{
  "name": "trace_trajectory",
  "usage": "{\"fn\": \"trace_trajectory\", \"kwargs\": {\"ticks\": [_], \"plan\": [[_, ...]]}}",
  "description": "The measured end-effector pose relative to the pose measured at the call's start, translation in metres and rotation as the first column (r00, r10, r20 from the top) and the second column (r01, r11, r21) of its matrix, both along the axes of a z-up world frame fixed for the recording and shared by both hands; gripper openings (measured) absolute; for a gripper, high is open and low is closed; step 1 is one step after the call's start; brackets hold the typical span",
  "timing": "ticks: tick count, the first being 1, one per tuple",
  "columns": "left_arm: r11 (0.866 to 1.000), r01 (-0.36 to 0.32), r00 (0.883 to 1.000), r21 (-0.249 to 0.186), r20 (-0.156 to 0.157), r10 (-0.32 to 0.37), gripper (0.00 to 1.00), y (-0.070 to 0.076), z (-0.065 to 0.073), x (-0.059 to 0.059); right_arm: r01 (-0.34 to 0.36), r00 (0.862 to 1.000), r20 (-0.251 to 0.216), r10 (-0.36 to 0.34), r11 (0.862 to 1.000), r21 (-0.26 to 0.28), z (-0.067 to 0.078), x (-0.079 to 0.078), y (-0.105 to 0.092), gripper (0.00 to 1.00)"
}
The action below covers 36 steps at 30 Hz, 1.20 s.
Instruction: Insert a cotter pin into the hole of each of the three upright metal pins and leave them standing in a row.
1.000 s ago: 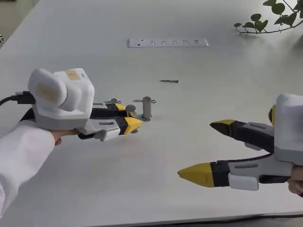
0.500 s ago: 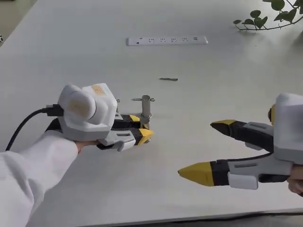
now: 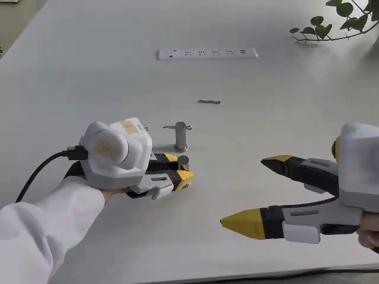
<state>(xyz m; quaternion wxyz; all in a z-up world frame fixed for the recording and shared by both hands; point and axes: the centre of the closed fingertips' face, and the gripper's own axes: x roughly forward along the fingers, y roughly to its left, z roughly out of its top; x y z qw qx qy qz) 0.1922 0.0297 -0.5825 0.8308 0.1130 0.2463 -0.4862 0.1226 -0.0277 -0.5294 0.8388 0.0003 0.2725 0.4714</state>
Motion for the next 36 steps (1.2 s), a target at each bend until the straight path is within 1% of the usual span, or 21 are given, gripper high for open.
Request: {"fn": "trace_trajectory", "kwargs": {"ticks": [1,4,9,12,13,14,15,16,17,18,19,20,22,25,27,29,30,31,32,33,36], "plan": [[1.0,0.0,1.0,-0.002,0.0,0.0,0.11,0.0,0.0,0.0,-0.001,1.0,0.0,0.001,1.0,0.001,0.0,0.0,0.0,0.91],[1.0,-0.015,1.0,-0.022,-0.015,0.015,0.11,0.0,0.0,-0.001,-0.002,1.0,0.0,0.002,1.0,0.003,0.0,-0.001,0.001,0.91],[1.0,-0.01,1.0,-0.019,-0.002,0.01,0.12,-0.001,-0.001,-0.002,-0.006,1.0,-0.003,0.006,1.0,0.001,-0.002,-0.002,0.001,0.91],[1.0,-0.015,1.0,-0.021,0.0,0.015,0.12,0.0,-0.002,-0.002,-0.008,1.0,-0.002,0.008,1.0,0.001,-0.002,-0.002,0.001,0.91],[1.0,-0.011,1.0,-0.019,0.005,0.011,0.12,0.0,-0.002,-0.002,-0.009,1.0,-0.002,0.009,1.0,0.002,-0.002,-0.002,0.001,0.91],[1.0,-0.008,1.0,-0.016,0.002,0.008,0.12,-0.001,-0.003,-0.002,-0.009,1.0,-0.001,0.009,1.0,0.003,-0.002,-0.002,0.001,0.91],[1.0,-0.005,1.0,-0.006,-0.013,0.005,0.13,0.0,-0.005,-0.003,-0.009,1.0,-0.002,0.009,1.0,0.003,-0.002,-0.002,0.001,0.91],[1.0,0.005,1.0,0.015,-0.023,-0.004,0.14,0.0,-0.008,-0.006,-0.01,1.0,-0.003,0.01,1.0,0.003,-0.003,-0.002,0.001,0.91],[0.999,0.015,1.0,0.042,-0.019,-0.014,0.15,0.001,-0.012,-0.008,-0.01,1.0,-0.004,0.01,1.0,0.0,-0.003,-0.003,0.001,0.9],[0.999,0.024,1.0,0.041,-0.011,-0.023,0.17,0.0,-0.012,-0.009,-0.011,1.0,-0.004,0.011,1.0,-0.005,-0.004,-0.003,0.001,0.9],[0.999,0.027,0.999,0.032,-0.032,-0.026,0.21,-0.001,-0.012,-0.013,-0.014,1.0,-0.002,0.014,1.0,-0.007,-0.005,-0.004,0.001,0.9],[0.999,0.025,0.997,0.024,-0.067,-0.023,0.25,-0.002,-0.012,-0.017,-0.014,1.0,-0.001,0.014,1.0,-0.006,-0.004,-0.004,0.001,0.9],[0.999,0.042,0.997,0.023,-0.065,-0.04,0.35,-0.002,-0.009,-0.021,-0.013,1.0,0.0,0.013,1.0,-0.004,-0.004,-0.005,0.001,0.9],[0.998,0.066,0.995,0.014,-0.08,-0.065,0.48,0.001,-0.005,-0.031,-0.014,1.0,0.001,0.014,1.0,-0.014,-0.005,-0.006,-0.001,0.9],[0.997,0.075,0.993,0.012,-0.089,-0.074,0.55,0.005,-0.003,-0.035,-0.018,1.0,0.002,0.018,1.0,-0.015,-0.005,-0.007,-0.001,0.9],[0.997,0.081,0.988,-0.001,-0.131,-0.08,0.63,0.009,0.001,-0.042,-0.021,1.0,0.004,0.021,1.0,-0.014,-0.003,-0.007,0.0,0.9],[0.995,0.093,0.986,-0.018,-0.138,-0.095,0.67,0.011,0.005,-0.046,-0.022,1.0,0.005,0.022,1.0,-0.015,-0.003,-0.007,0.0,0.9],[0.995,0.088,0.986,-0.041,-0.141,-0.093,0.71,0.011,0.01,-0.048,-0.024,1.0,0.005,0.024,1.0,-0.015,-0.002,-0.007,0.0,0.9],[0.995,0.079,0.984,-0.064,-0.154,-0.088,0.77,0.012,0.015,-0.05,-0.023,1.0,0.007,0.023,1.0,-0.016,-0.002,-0.007,0.0,0.9],[0.995,0.076,0.984,-0.071,-0.155,-0.086,0.81,0.014,0.018,-0.051,-0.021,1.0,0.012,0.021,1.0,-0.018,-0.001,-0.006,0.0,0.89],[0.992,0.078,0.983,-0.095,-0.157,-0.092,0.91,0.018,0.026,-0.056,-0.02,1.0,0.009,0.02,1.0,-0.021,-0.002,-0.005,0.0,0.89]]}}
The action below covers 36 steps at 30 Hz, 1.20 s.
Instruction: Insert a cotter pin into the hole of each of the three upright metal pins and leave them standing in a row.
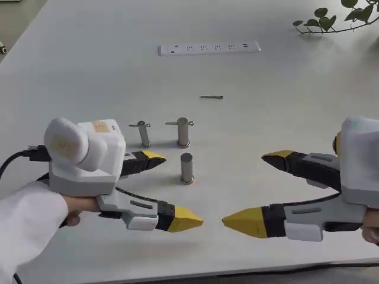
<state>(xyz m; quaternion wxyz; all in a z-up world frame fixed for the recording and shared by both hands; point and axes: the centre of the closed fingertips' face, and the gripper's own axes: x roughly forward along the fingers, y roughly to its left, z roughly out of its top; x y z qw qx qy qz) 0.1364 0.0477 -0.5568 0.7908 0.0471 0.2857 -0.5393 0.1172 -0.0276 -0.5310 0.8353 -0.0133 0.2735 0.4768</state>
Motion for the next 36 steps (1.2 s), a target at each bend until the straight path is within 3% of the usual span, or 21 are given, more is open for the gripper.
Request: {"fn": "trace_trajectory", "kwargs": {"ticks": [2,3,13,19,23,32,33,35,36], "plan": [[1.0,-0.011,1.0,-0.021,-0.009,0.011,1.0,0.002,0.005,-0.002,0.004,1.0,0.003,-0.004,1.0,-0.007,-0.001,0.001,-0.001,0.89],[1.0,-0.012,1.0,-0.023,-0.02,0.012,0.99,0.003,0.006,-0.004,0.004,1.0,0.002,-0.004,1.0,-0.009,-0.001,0.001,-0.001,0.89],[0.998,-0.043,0.999,-0.042,0.005,0.043,0.99,0.003,0.014,-0.008,0.001,1.0,-0.007,-0.002,1.0,-0.024,-0.002,0.003,-0.001,0.88],[0.998,-0.055,0.998,-0.038,0.012,0.056,0.99,0.004,0.015,-0.006,-0.019,0.999,0.034,0.02,0.999,-0.042,0.012,0.008,0.0,0.85],[0.998,-0.052,0.999,-0.044,0.007,0.052,0.99,0.002,0.017,-0.009,-0.041,0.999,0.023,0.043,0.996,-0.076,0.016,0.013,0.0,0.81],[0.998,-0.057,0.998,-0.03,0.018,0.057,0.99,0.003,0.016,-0.012,-0.089,0.993,0.06,0.098,0.985,-0.147,0.037,0.048,0.0,0.74],[0.998,-0.057,0.998,-0.031,0.014,0.058,0.99,0.003,0.016,-0.013,-0.103,0.992,0.051,0.113,0.982,-0.16,0.038,0.05,-0.001,0.72],[0.999,-0.042,0.999,-0.018,0.004,0.042,0.99,0.002,0.012,-0.017,-0.157,0.983,0.052,0.174,0.958,-0.238,0.037,0.056,-0.005,0.69],[0.999,-0.034,0.999,-0.003,0.001,0.034,0.99,0.003,0.01,-0.019,-0.177,0.978,0.053,0.201,0.94,-0.291,0.037,0.062,-0.009,0.66]]}}
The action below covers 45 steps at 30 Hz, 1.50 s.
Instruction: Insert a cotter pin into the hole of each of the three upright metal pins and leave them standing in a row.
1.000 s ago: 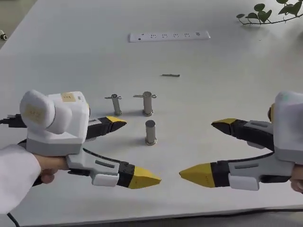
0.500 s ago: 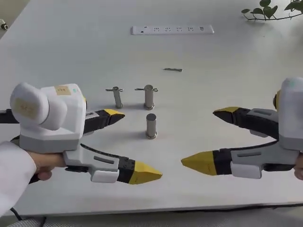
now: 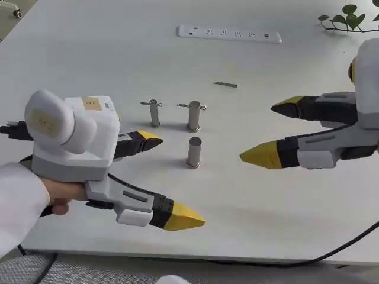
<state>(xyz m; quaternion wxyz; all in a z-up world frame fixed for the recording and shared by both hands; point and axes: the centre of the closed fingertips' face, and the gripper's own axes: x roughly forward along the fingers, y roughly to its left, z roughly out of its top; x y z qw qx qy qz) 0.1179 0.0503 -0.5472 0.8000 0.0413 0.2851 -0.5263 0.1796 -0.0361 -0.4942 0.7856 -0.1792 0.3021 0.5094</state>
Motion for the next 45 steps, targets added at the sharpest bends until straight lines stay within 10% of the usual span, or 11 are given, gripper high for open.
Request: {"fn": "trace_trajectory", "kwargs": {"ticks": [8,17,23,29,35,45], "plan": [[1.0,-0.021,1.0,-0.008,0.018,0.021,0.99,0.002,0.005,0.001,-0.048,0.998,0.032,0.054,0.986,-0.162,-0.003,0.061,-0.007,0.52],[0.998,-0.065,0.998,-0.016,0.017,0.066,0.99,0.011,0.01,0.001,-0.145,0.985,0.032,0.17,0.909,-0.39,-0.031,0.129,-0.003,0.38],[0.996,-0.094,0.995,0.008,-0.035,0.095,0.99,0.02,-0.002,-0.002,-0.173,0.982,0.0,0.191,0.89,-0.422,-0.052,0.165,0.006,0.25],[0.994,-0.113,0.992,-0.005,-0.058,0.113,0.99,0.021,-0.003,0.0,-0.208,0.973,-0.017,0.23,0.843,-0.496,-0.08,0.191,0.0,0.25],[0.987,-0.159,0.985,-0.025,-0.072,0.157,0.96,0.024,-0.003,0.007,-0.194,0.981,-0.077,0.179,0.86,-0.472,-0.099,0.203,0.004,0.19],[0.98,-0.186,0.979,-0.066,-0.103,0.178,0.93,0.019,-0.001,0.011,-0.26,0.965,-0.119,0.232,0.823,-0.505,-0.112,0.198,0.012,0.15]]}}
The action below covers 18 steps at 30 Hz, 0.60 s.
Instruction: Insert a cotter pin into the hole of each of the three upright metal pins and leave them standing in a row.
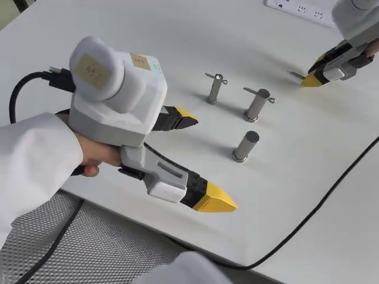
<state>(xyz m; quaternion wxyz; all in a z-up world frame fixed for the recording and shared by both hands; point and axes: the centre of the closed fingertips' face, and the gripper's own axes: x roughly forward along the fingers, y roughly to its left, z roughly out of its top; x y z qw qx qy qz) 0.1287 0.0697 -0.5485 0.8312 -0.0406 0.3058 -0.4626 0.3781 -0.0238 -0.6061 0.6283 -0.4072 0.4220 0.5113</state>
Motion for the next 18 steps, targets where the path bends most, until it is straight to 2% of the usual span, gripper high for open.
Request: {"fn": "trace_trajectory", "kwargs": {"ticks": [2,5,8,12,13,14,15,17,18], "plan": [[1.0,0.001,1.0,-0.007,-0.004,-0.001,0.93,-0.002,0.0,-0.001,0.014,1.0,-0.011,-0.014,1.0,0.016,0.002,-0.001,0.003,0.12],[1.0,-0.018,1.0,0.013,0.0,0.018,0.93,0.001,-0.004,0.001,0.006,0.999,-0.048,-0.004,1.0,0.025,0.002,-0.009,0.004,0.05],[1.0,-0.021,1.0,0.02,-0.01,0.021,0.92,0.002,-0.006,0.001,0.007,0.999,-0.031,-0.006,1.0,0.027,0.003,-0.008,0.003,0.05],[1.0,-0.023,1.0,0.015,-0.015,0.023,0.91,0.003,-0.004,0.0,0.059,0.998,-0.038,-0.057,0.997,0.044,0.003,-0.006,0.001,0.03],[1.0,-0.024,1.0,0.017,-0.014,0.024,0.91,0.004,-0.004,0.0,0.101,0.995,-0.022,-0.1,0.994,0.043,0.003,-0.003,0.0,0.0],[1.0,-0.025,1.0,0.018,-0.014,0.025,0.91,0.004,-0.004,0.0,0.102,0.995,-0.022,-0.101,0.994,0.035,0.003,-0.003,-0.002,0.0],[0.999,-0.04,0.999,0.021,-0.009,0.04,0.93,0.005,-0.004,0.002,0.135,0.99,-0.041,-0.133,0.99,0.041,0.002,-0.006,-0.001,0.0],[0.996,-0.088,0.996,0.034,0.019,0.087,0.94,0.011,-0.004,0.011,0.111,0.994,-0.03,-0.11,0.993,0.034,0.002,-0.007,0.0,0.0],[0.994,-0.102,0.995,0.028,0.018,0.102,0.94,0.013,-0.003,0.012,0.071,0.997,-0.011,-0.071,0.997,0.023,0.002,-0.009,0.0,0.0]]}}
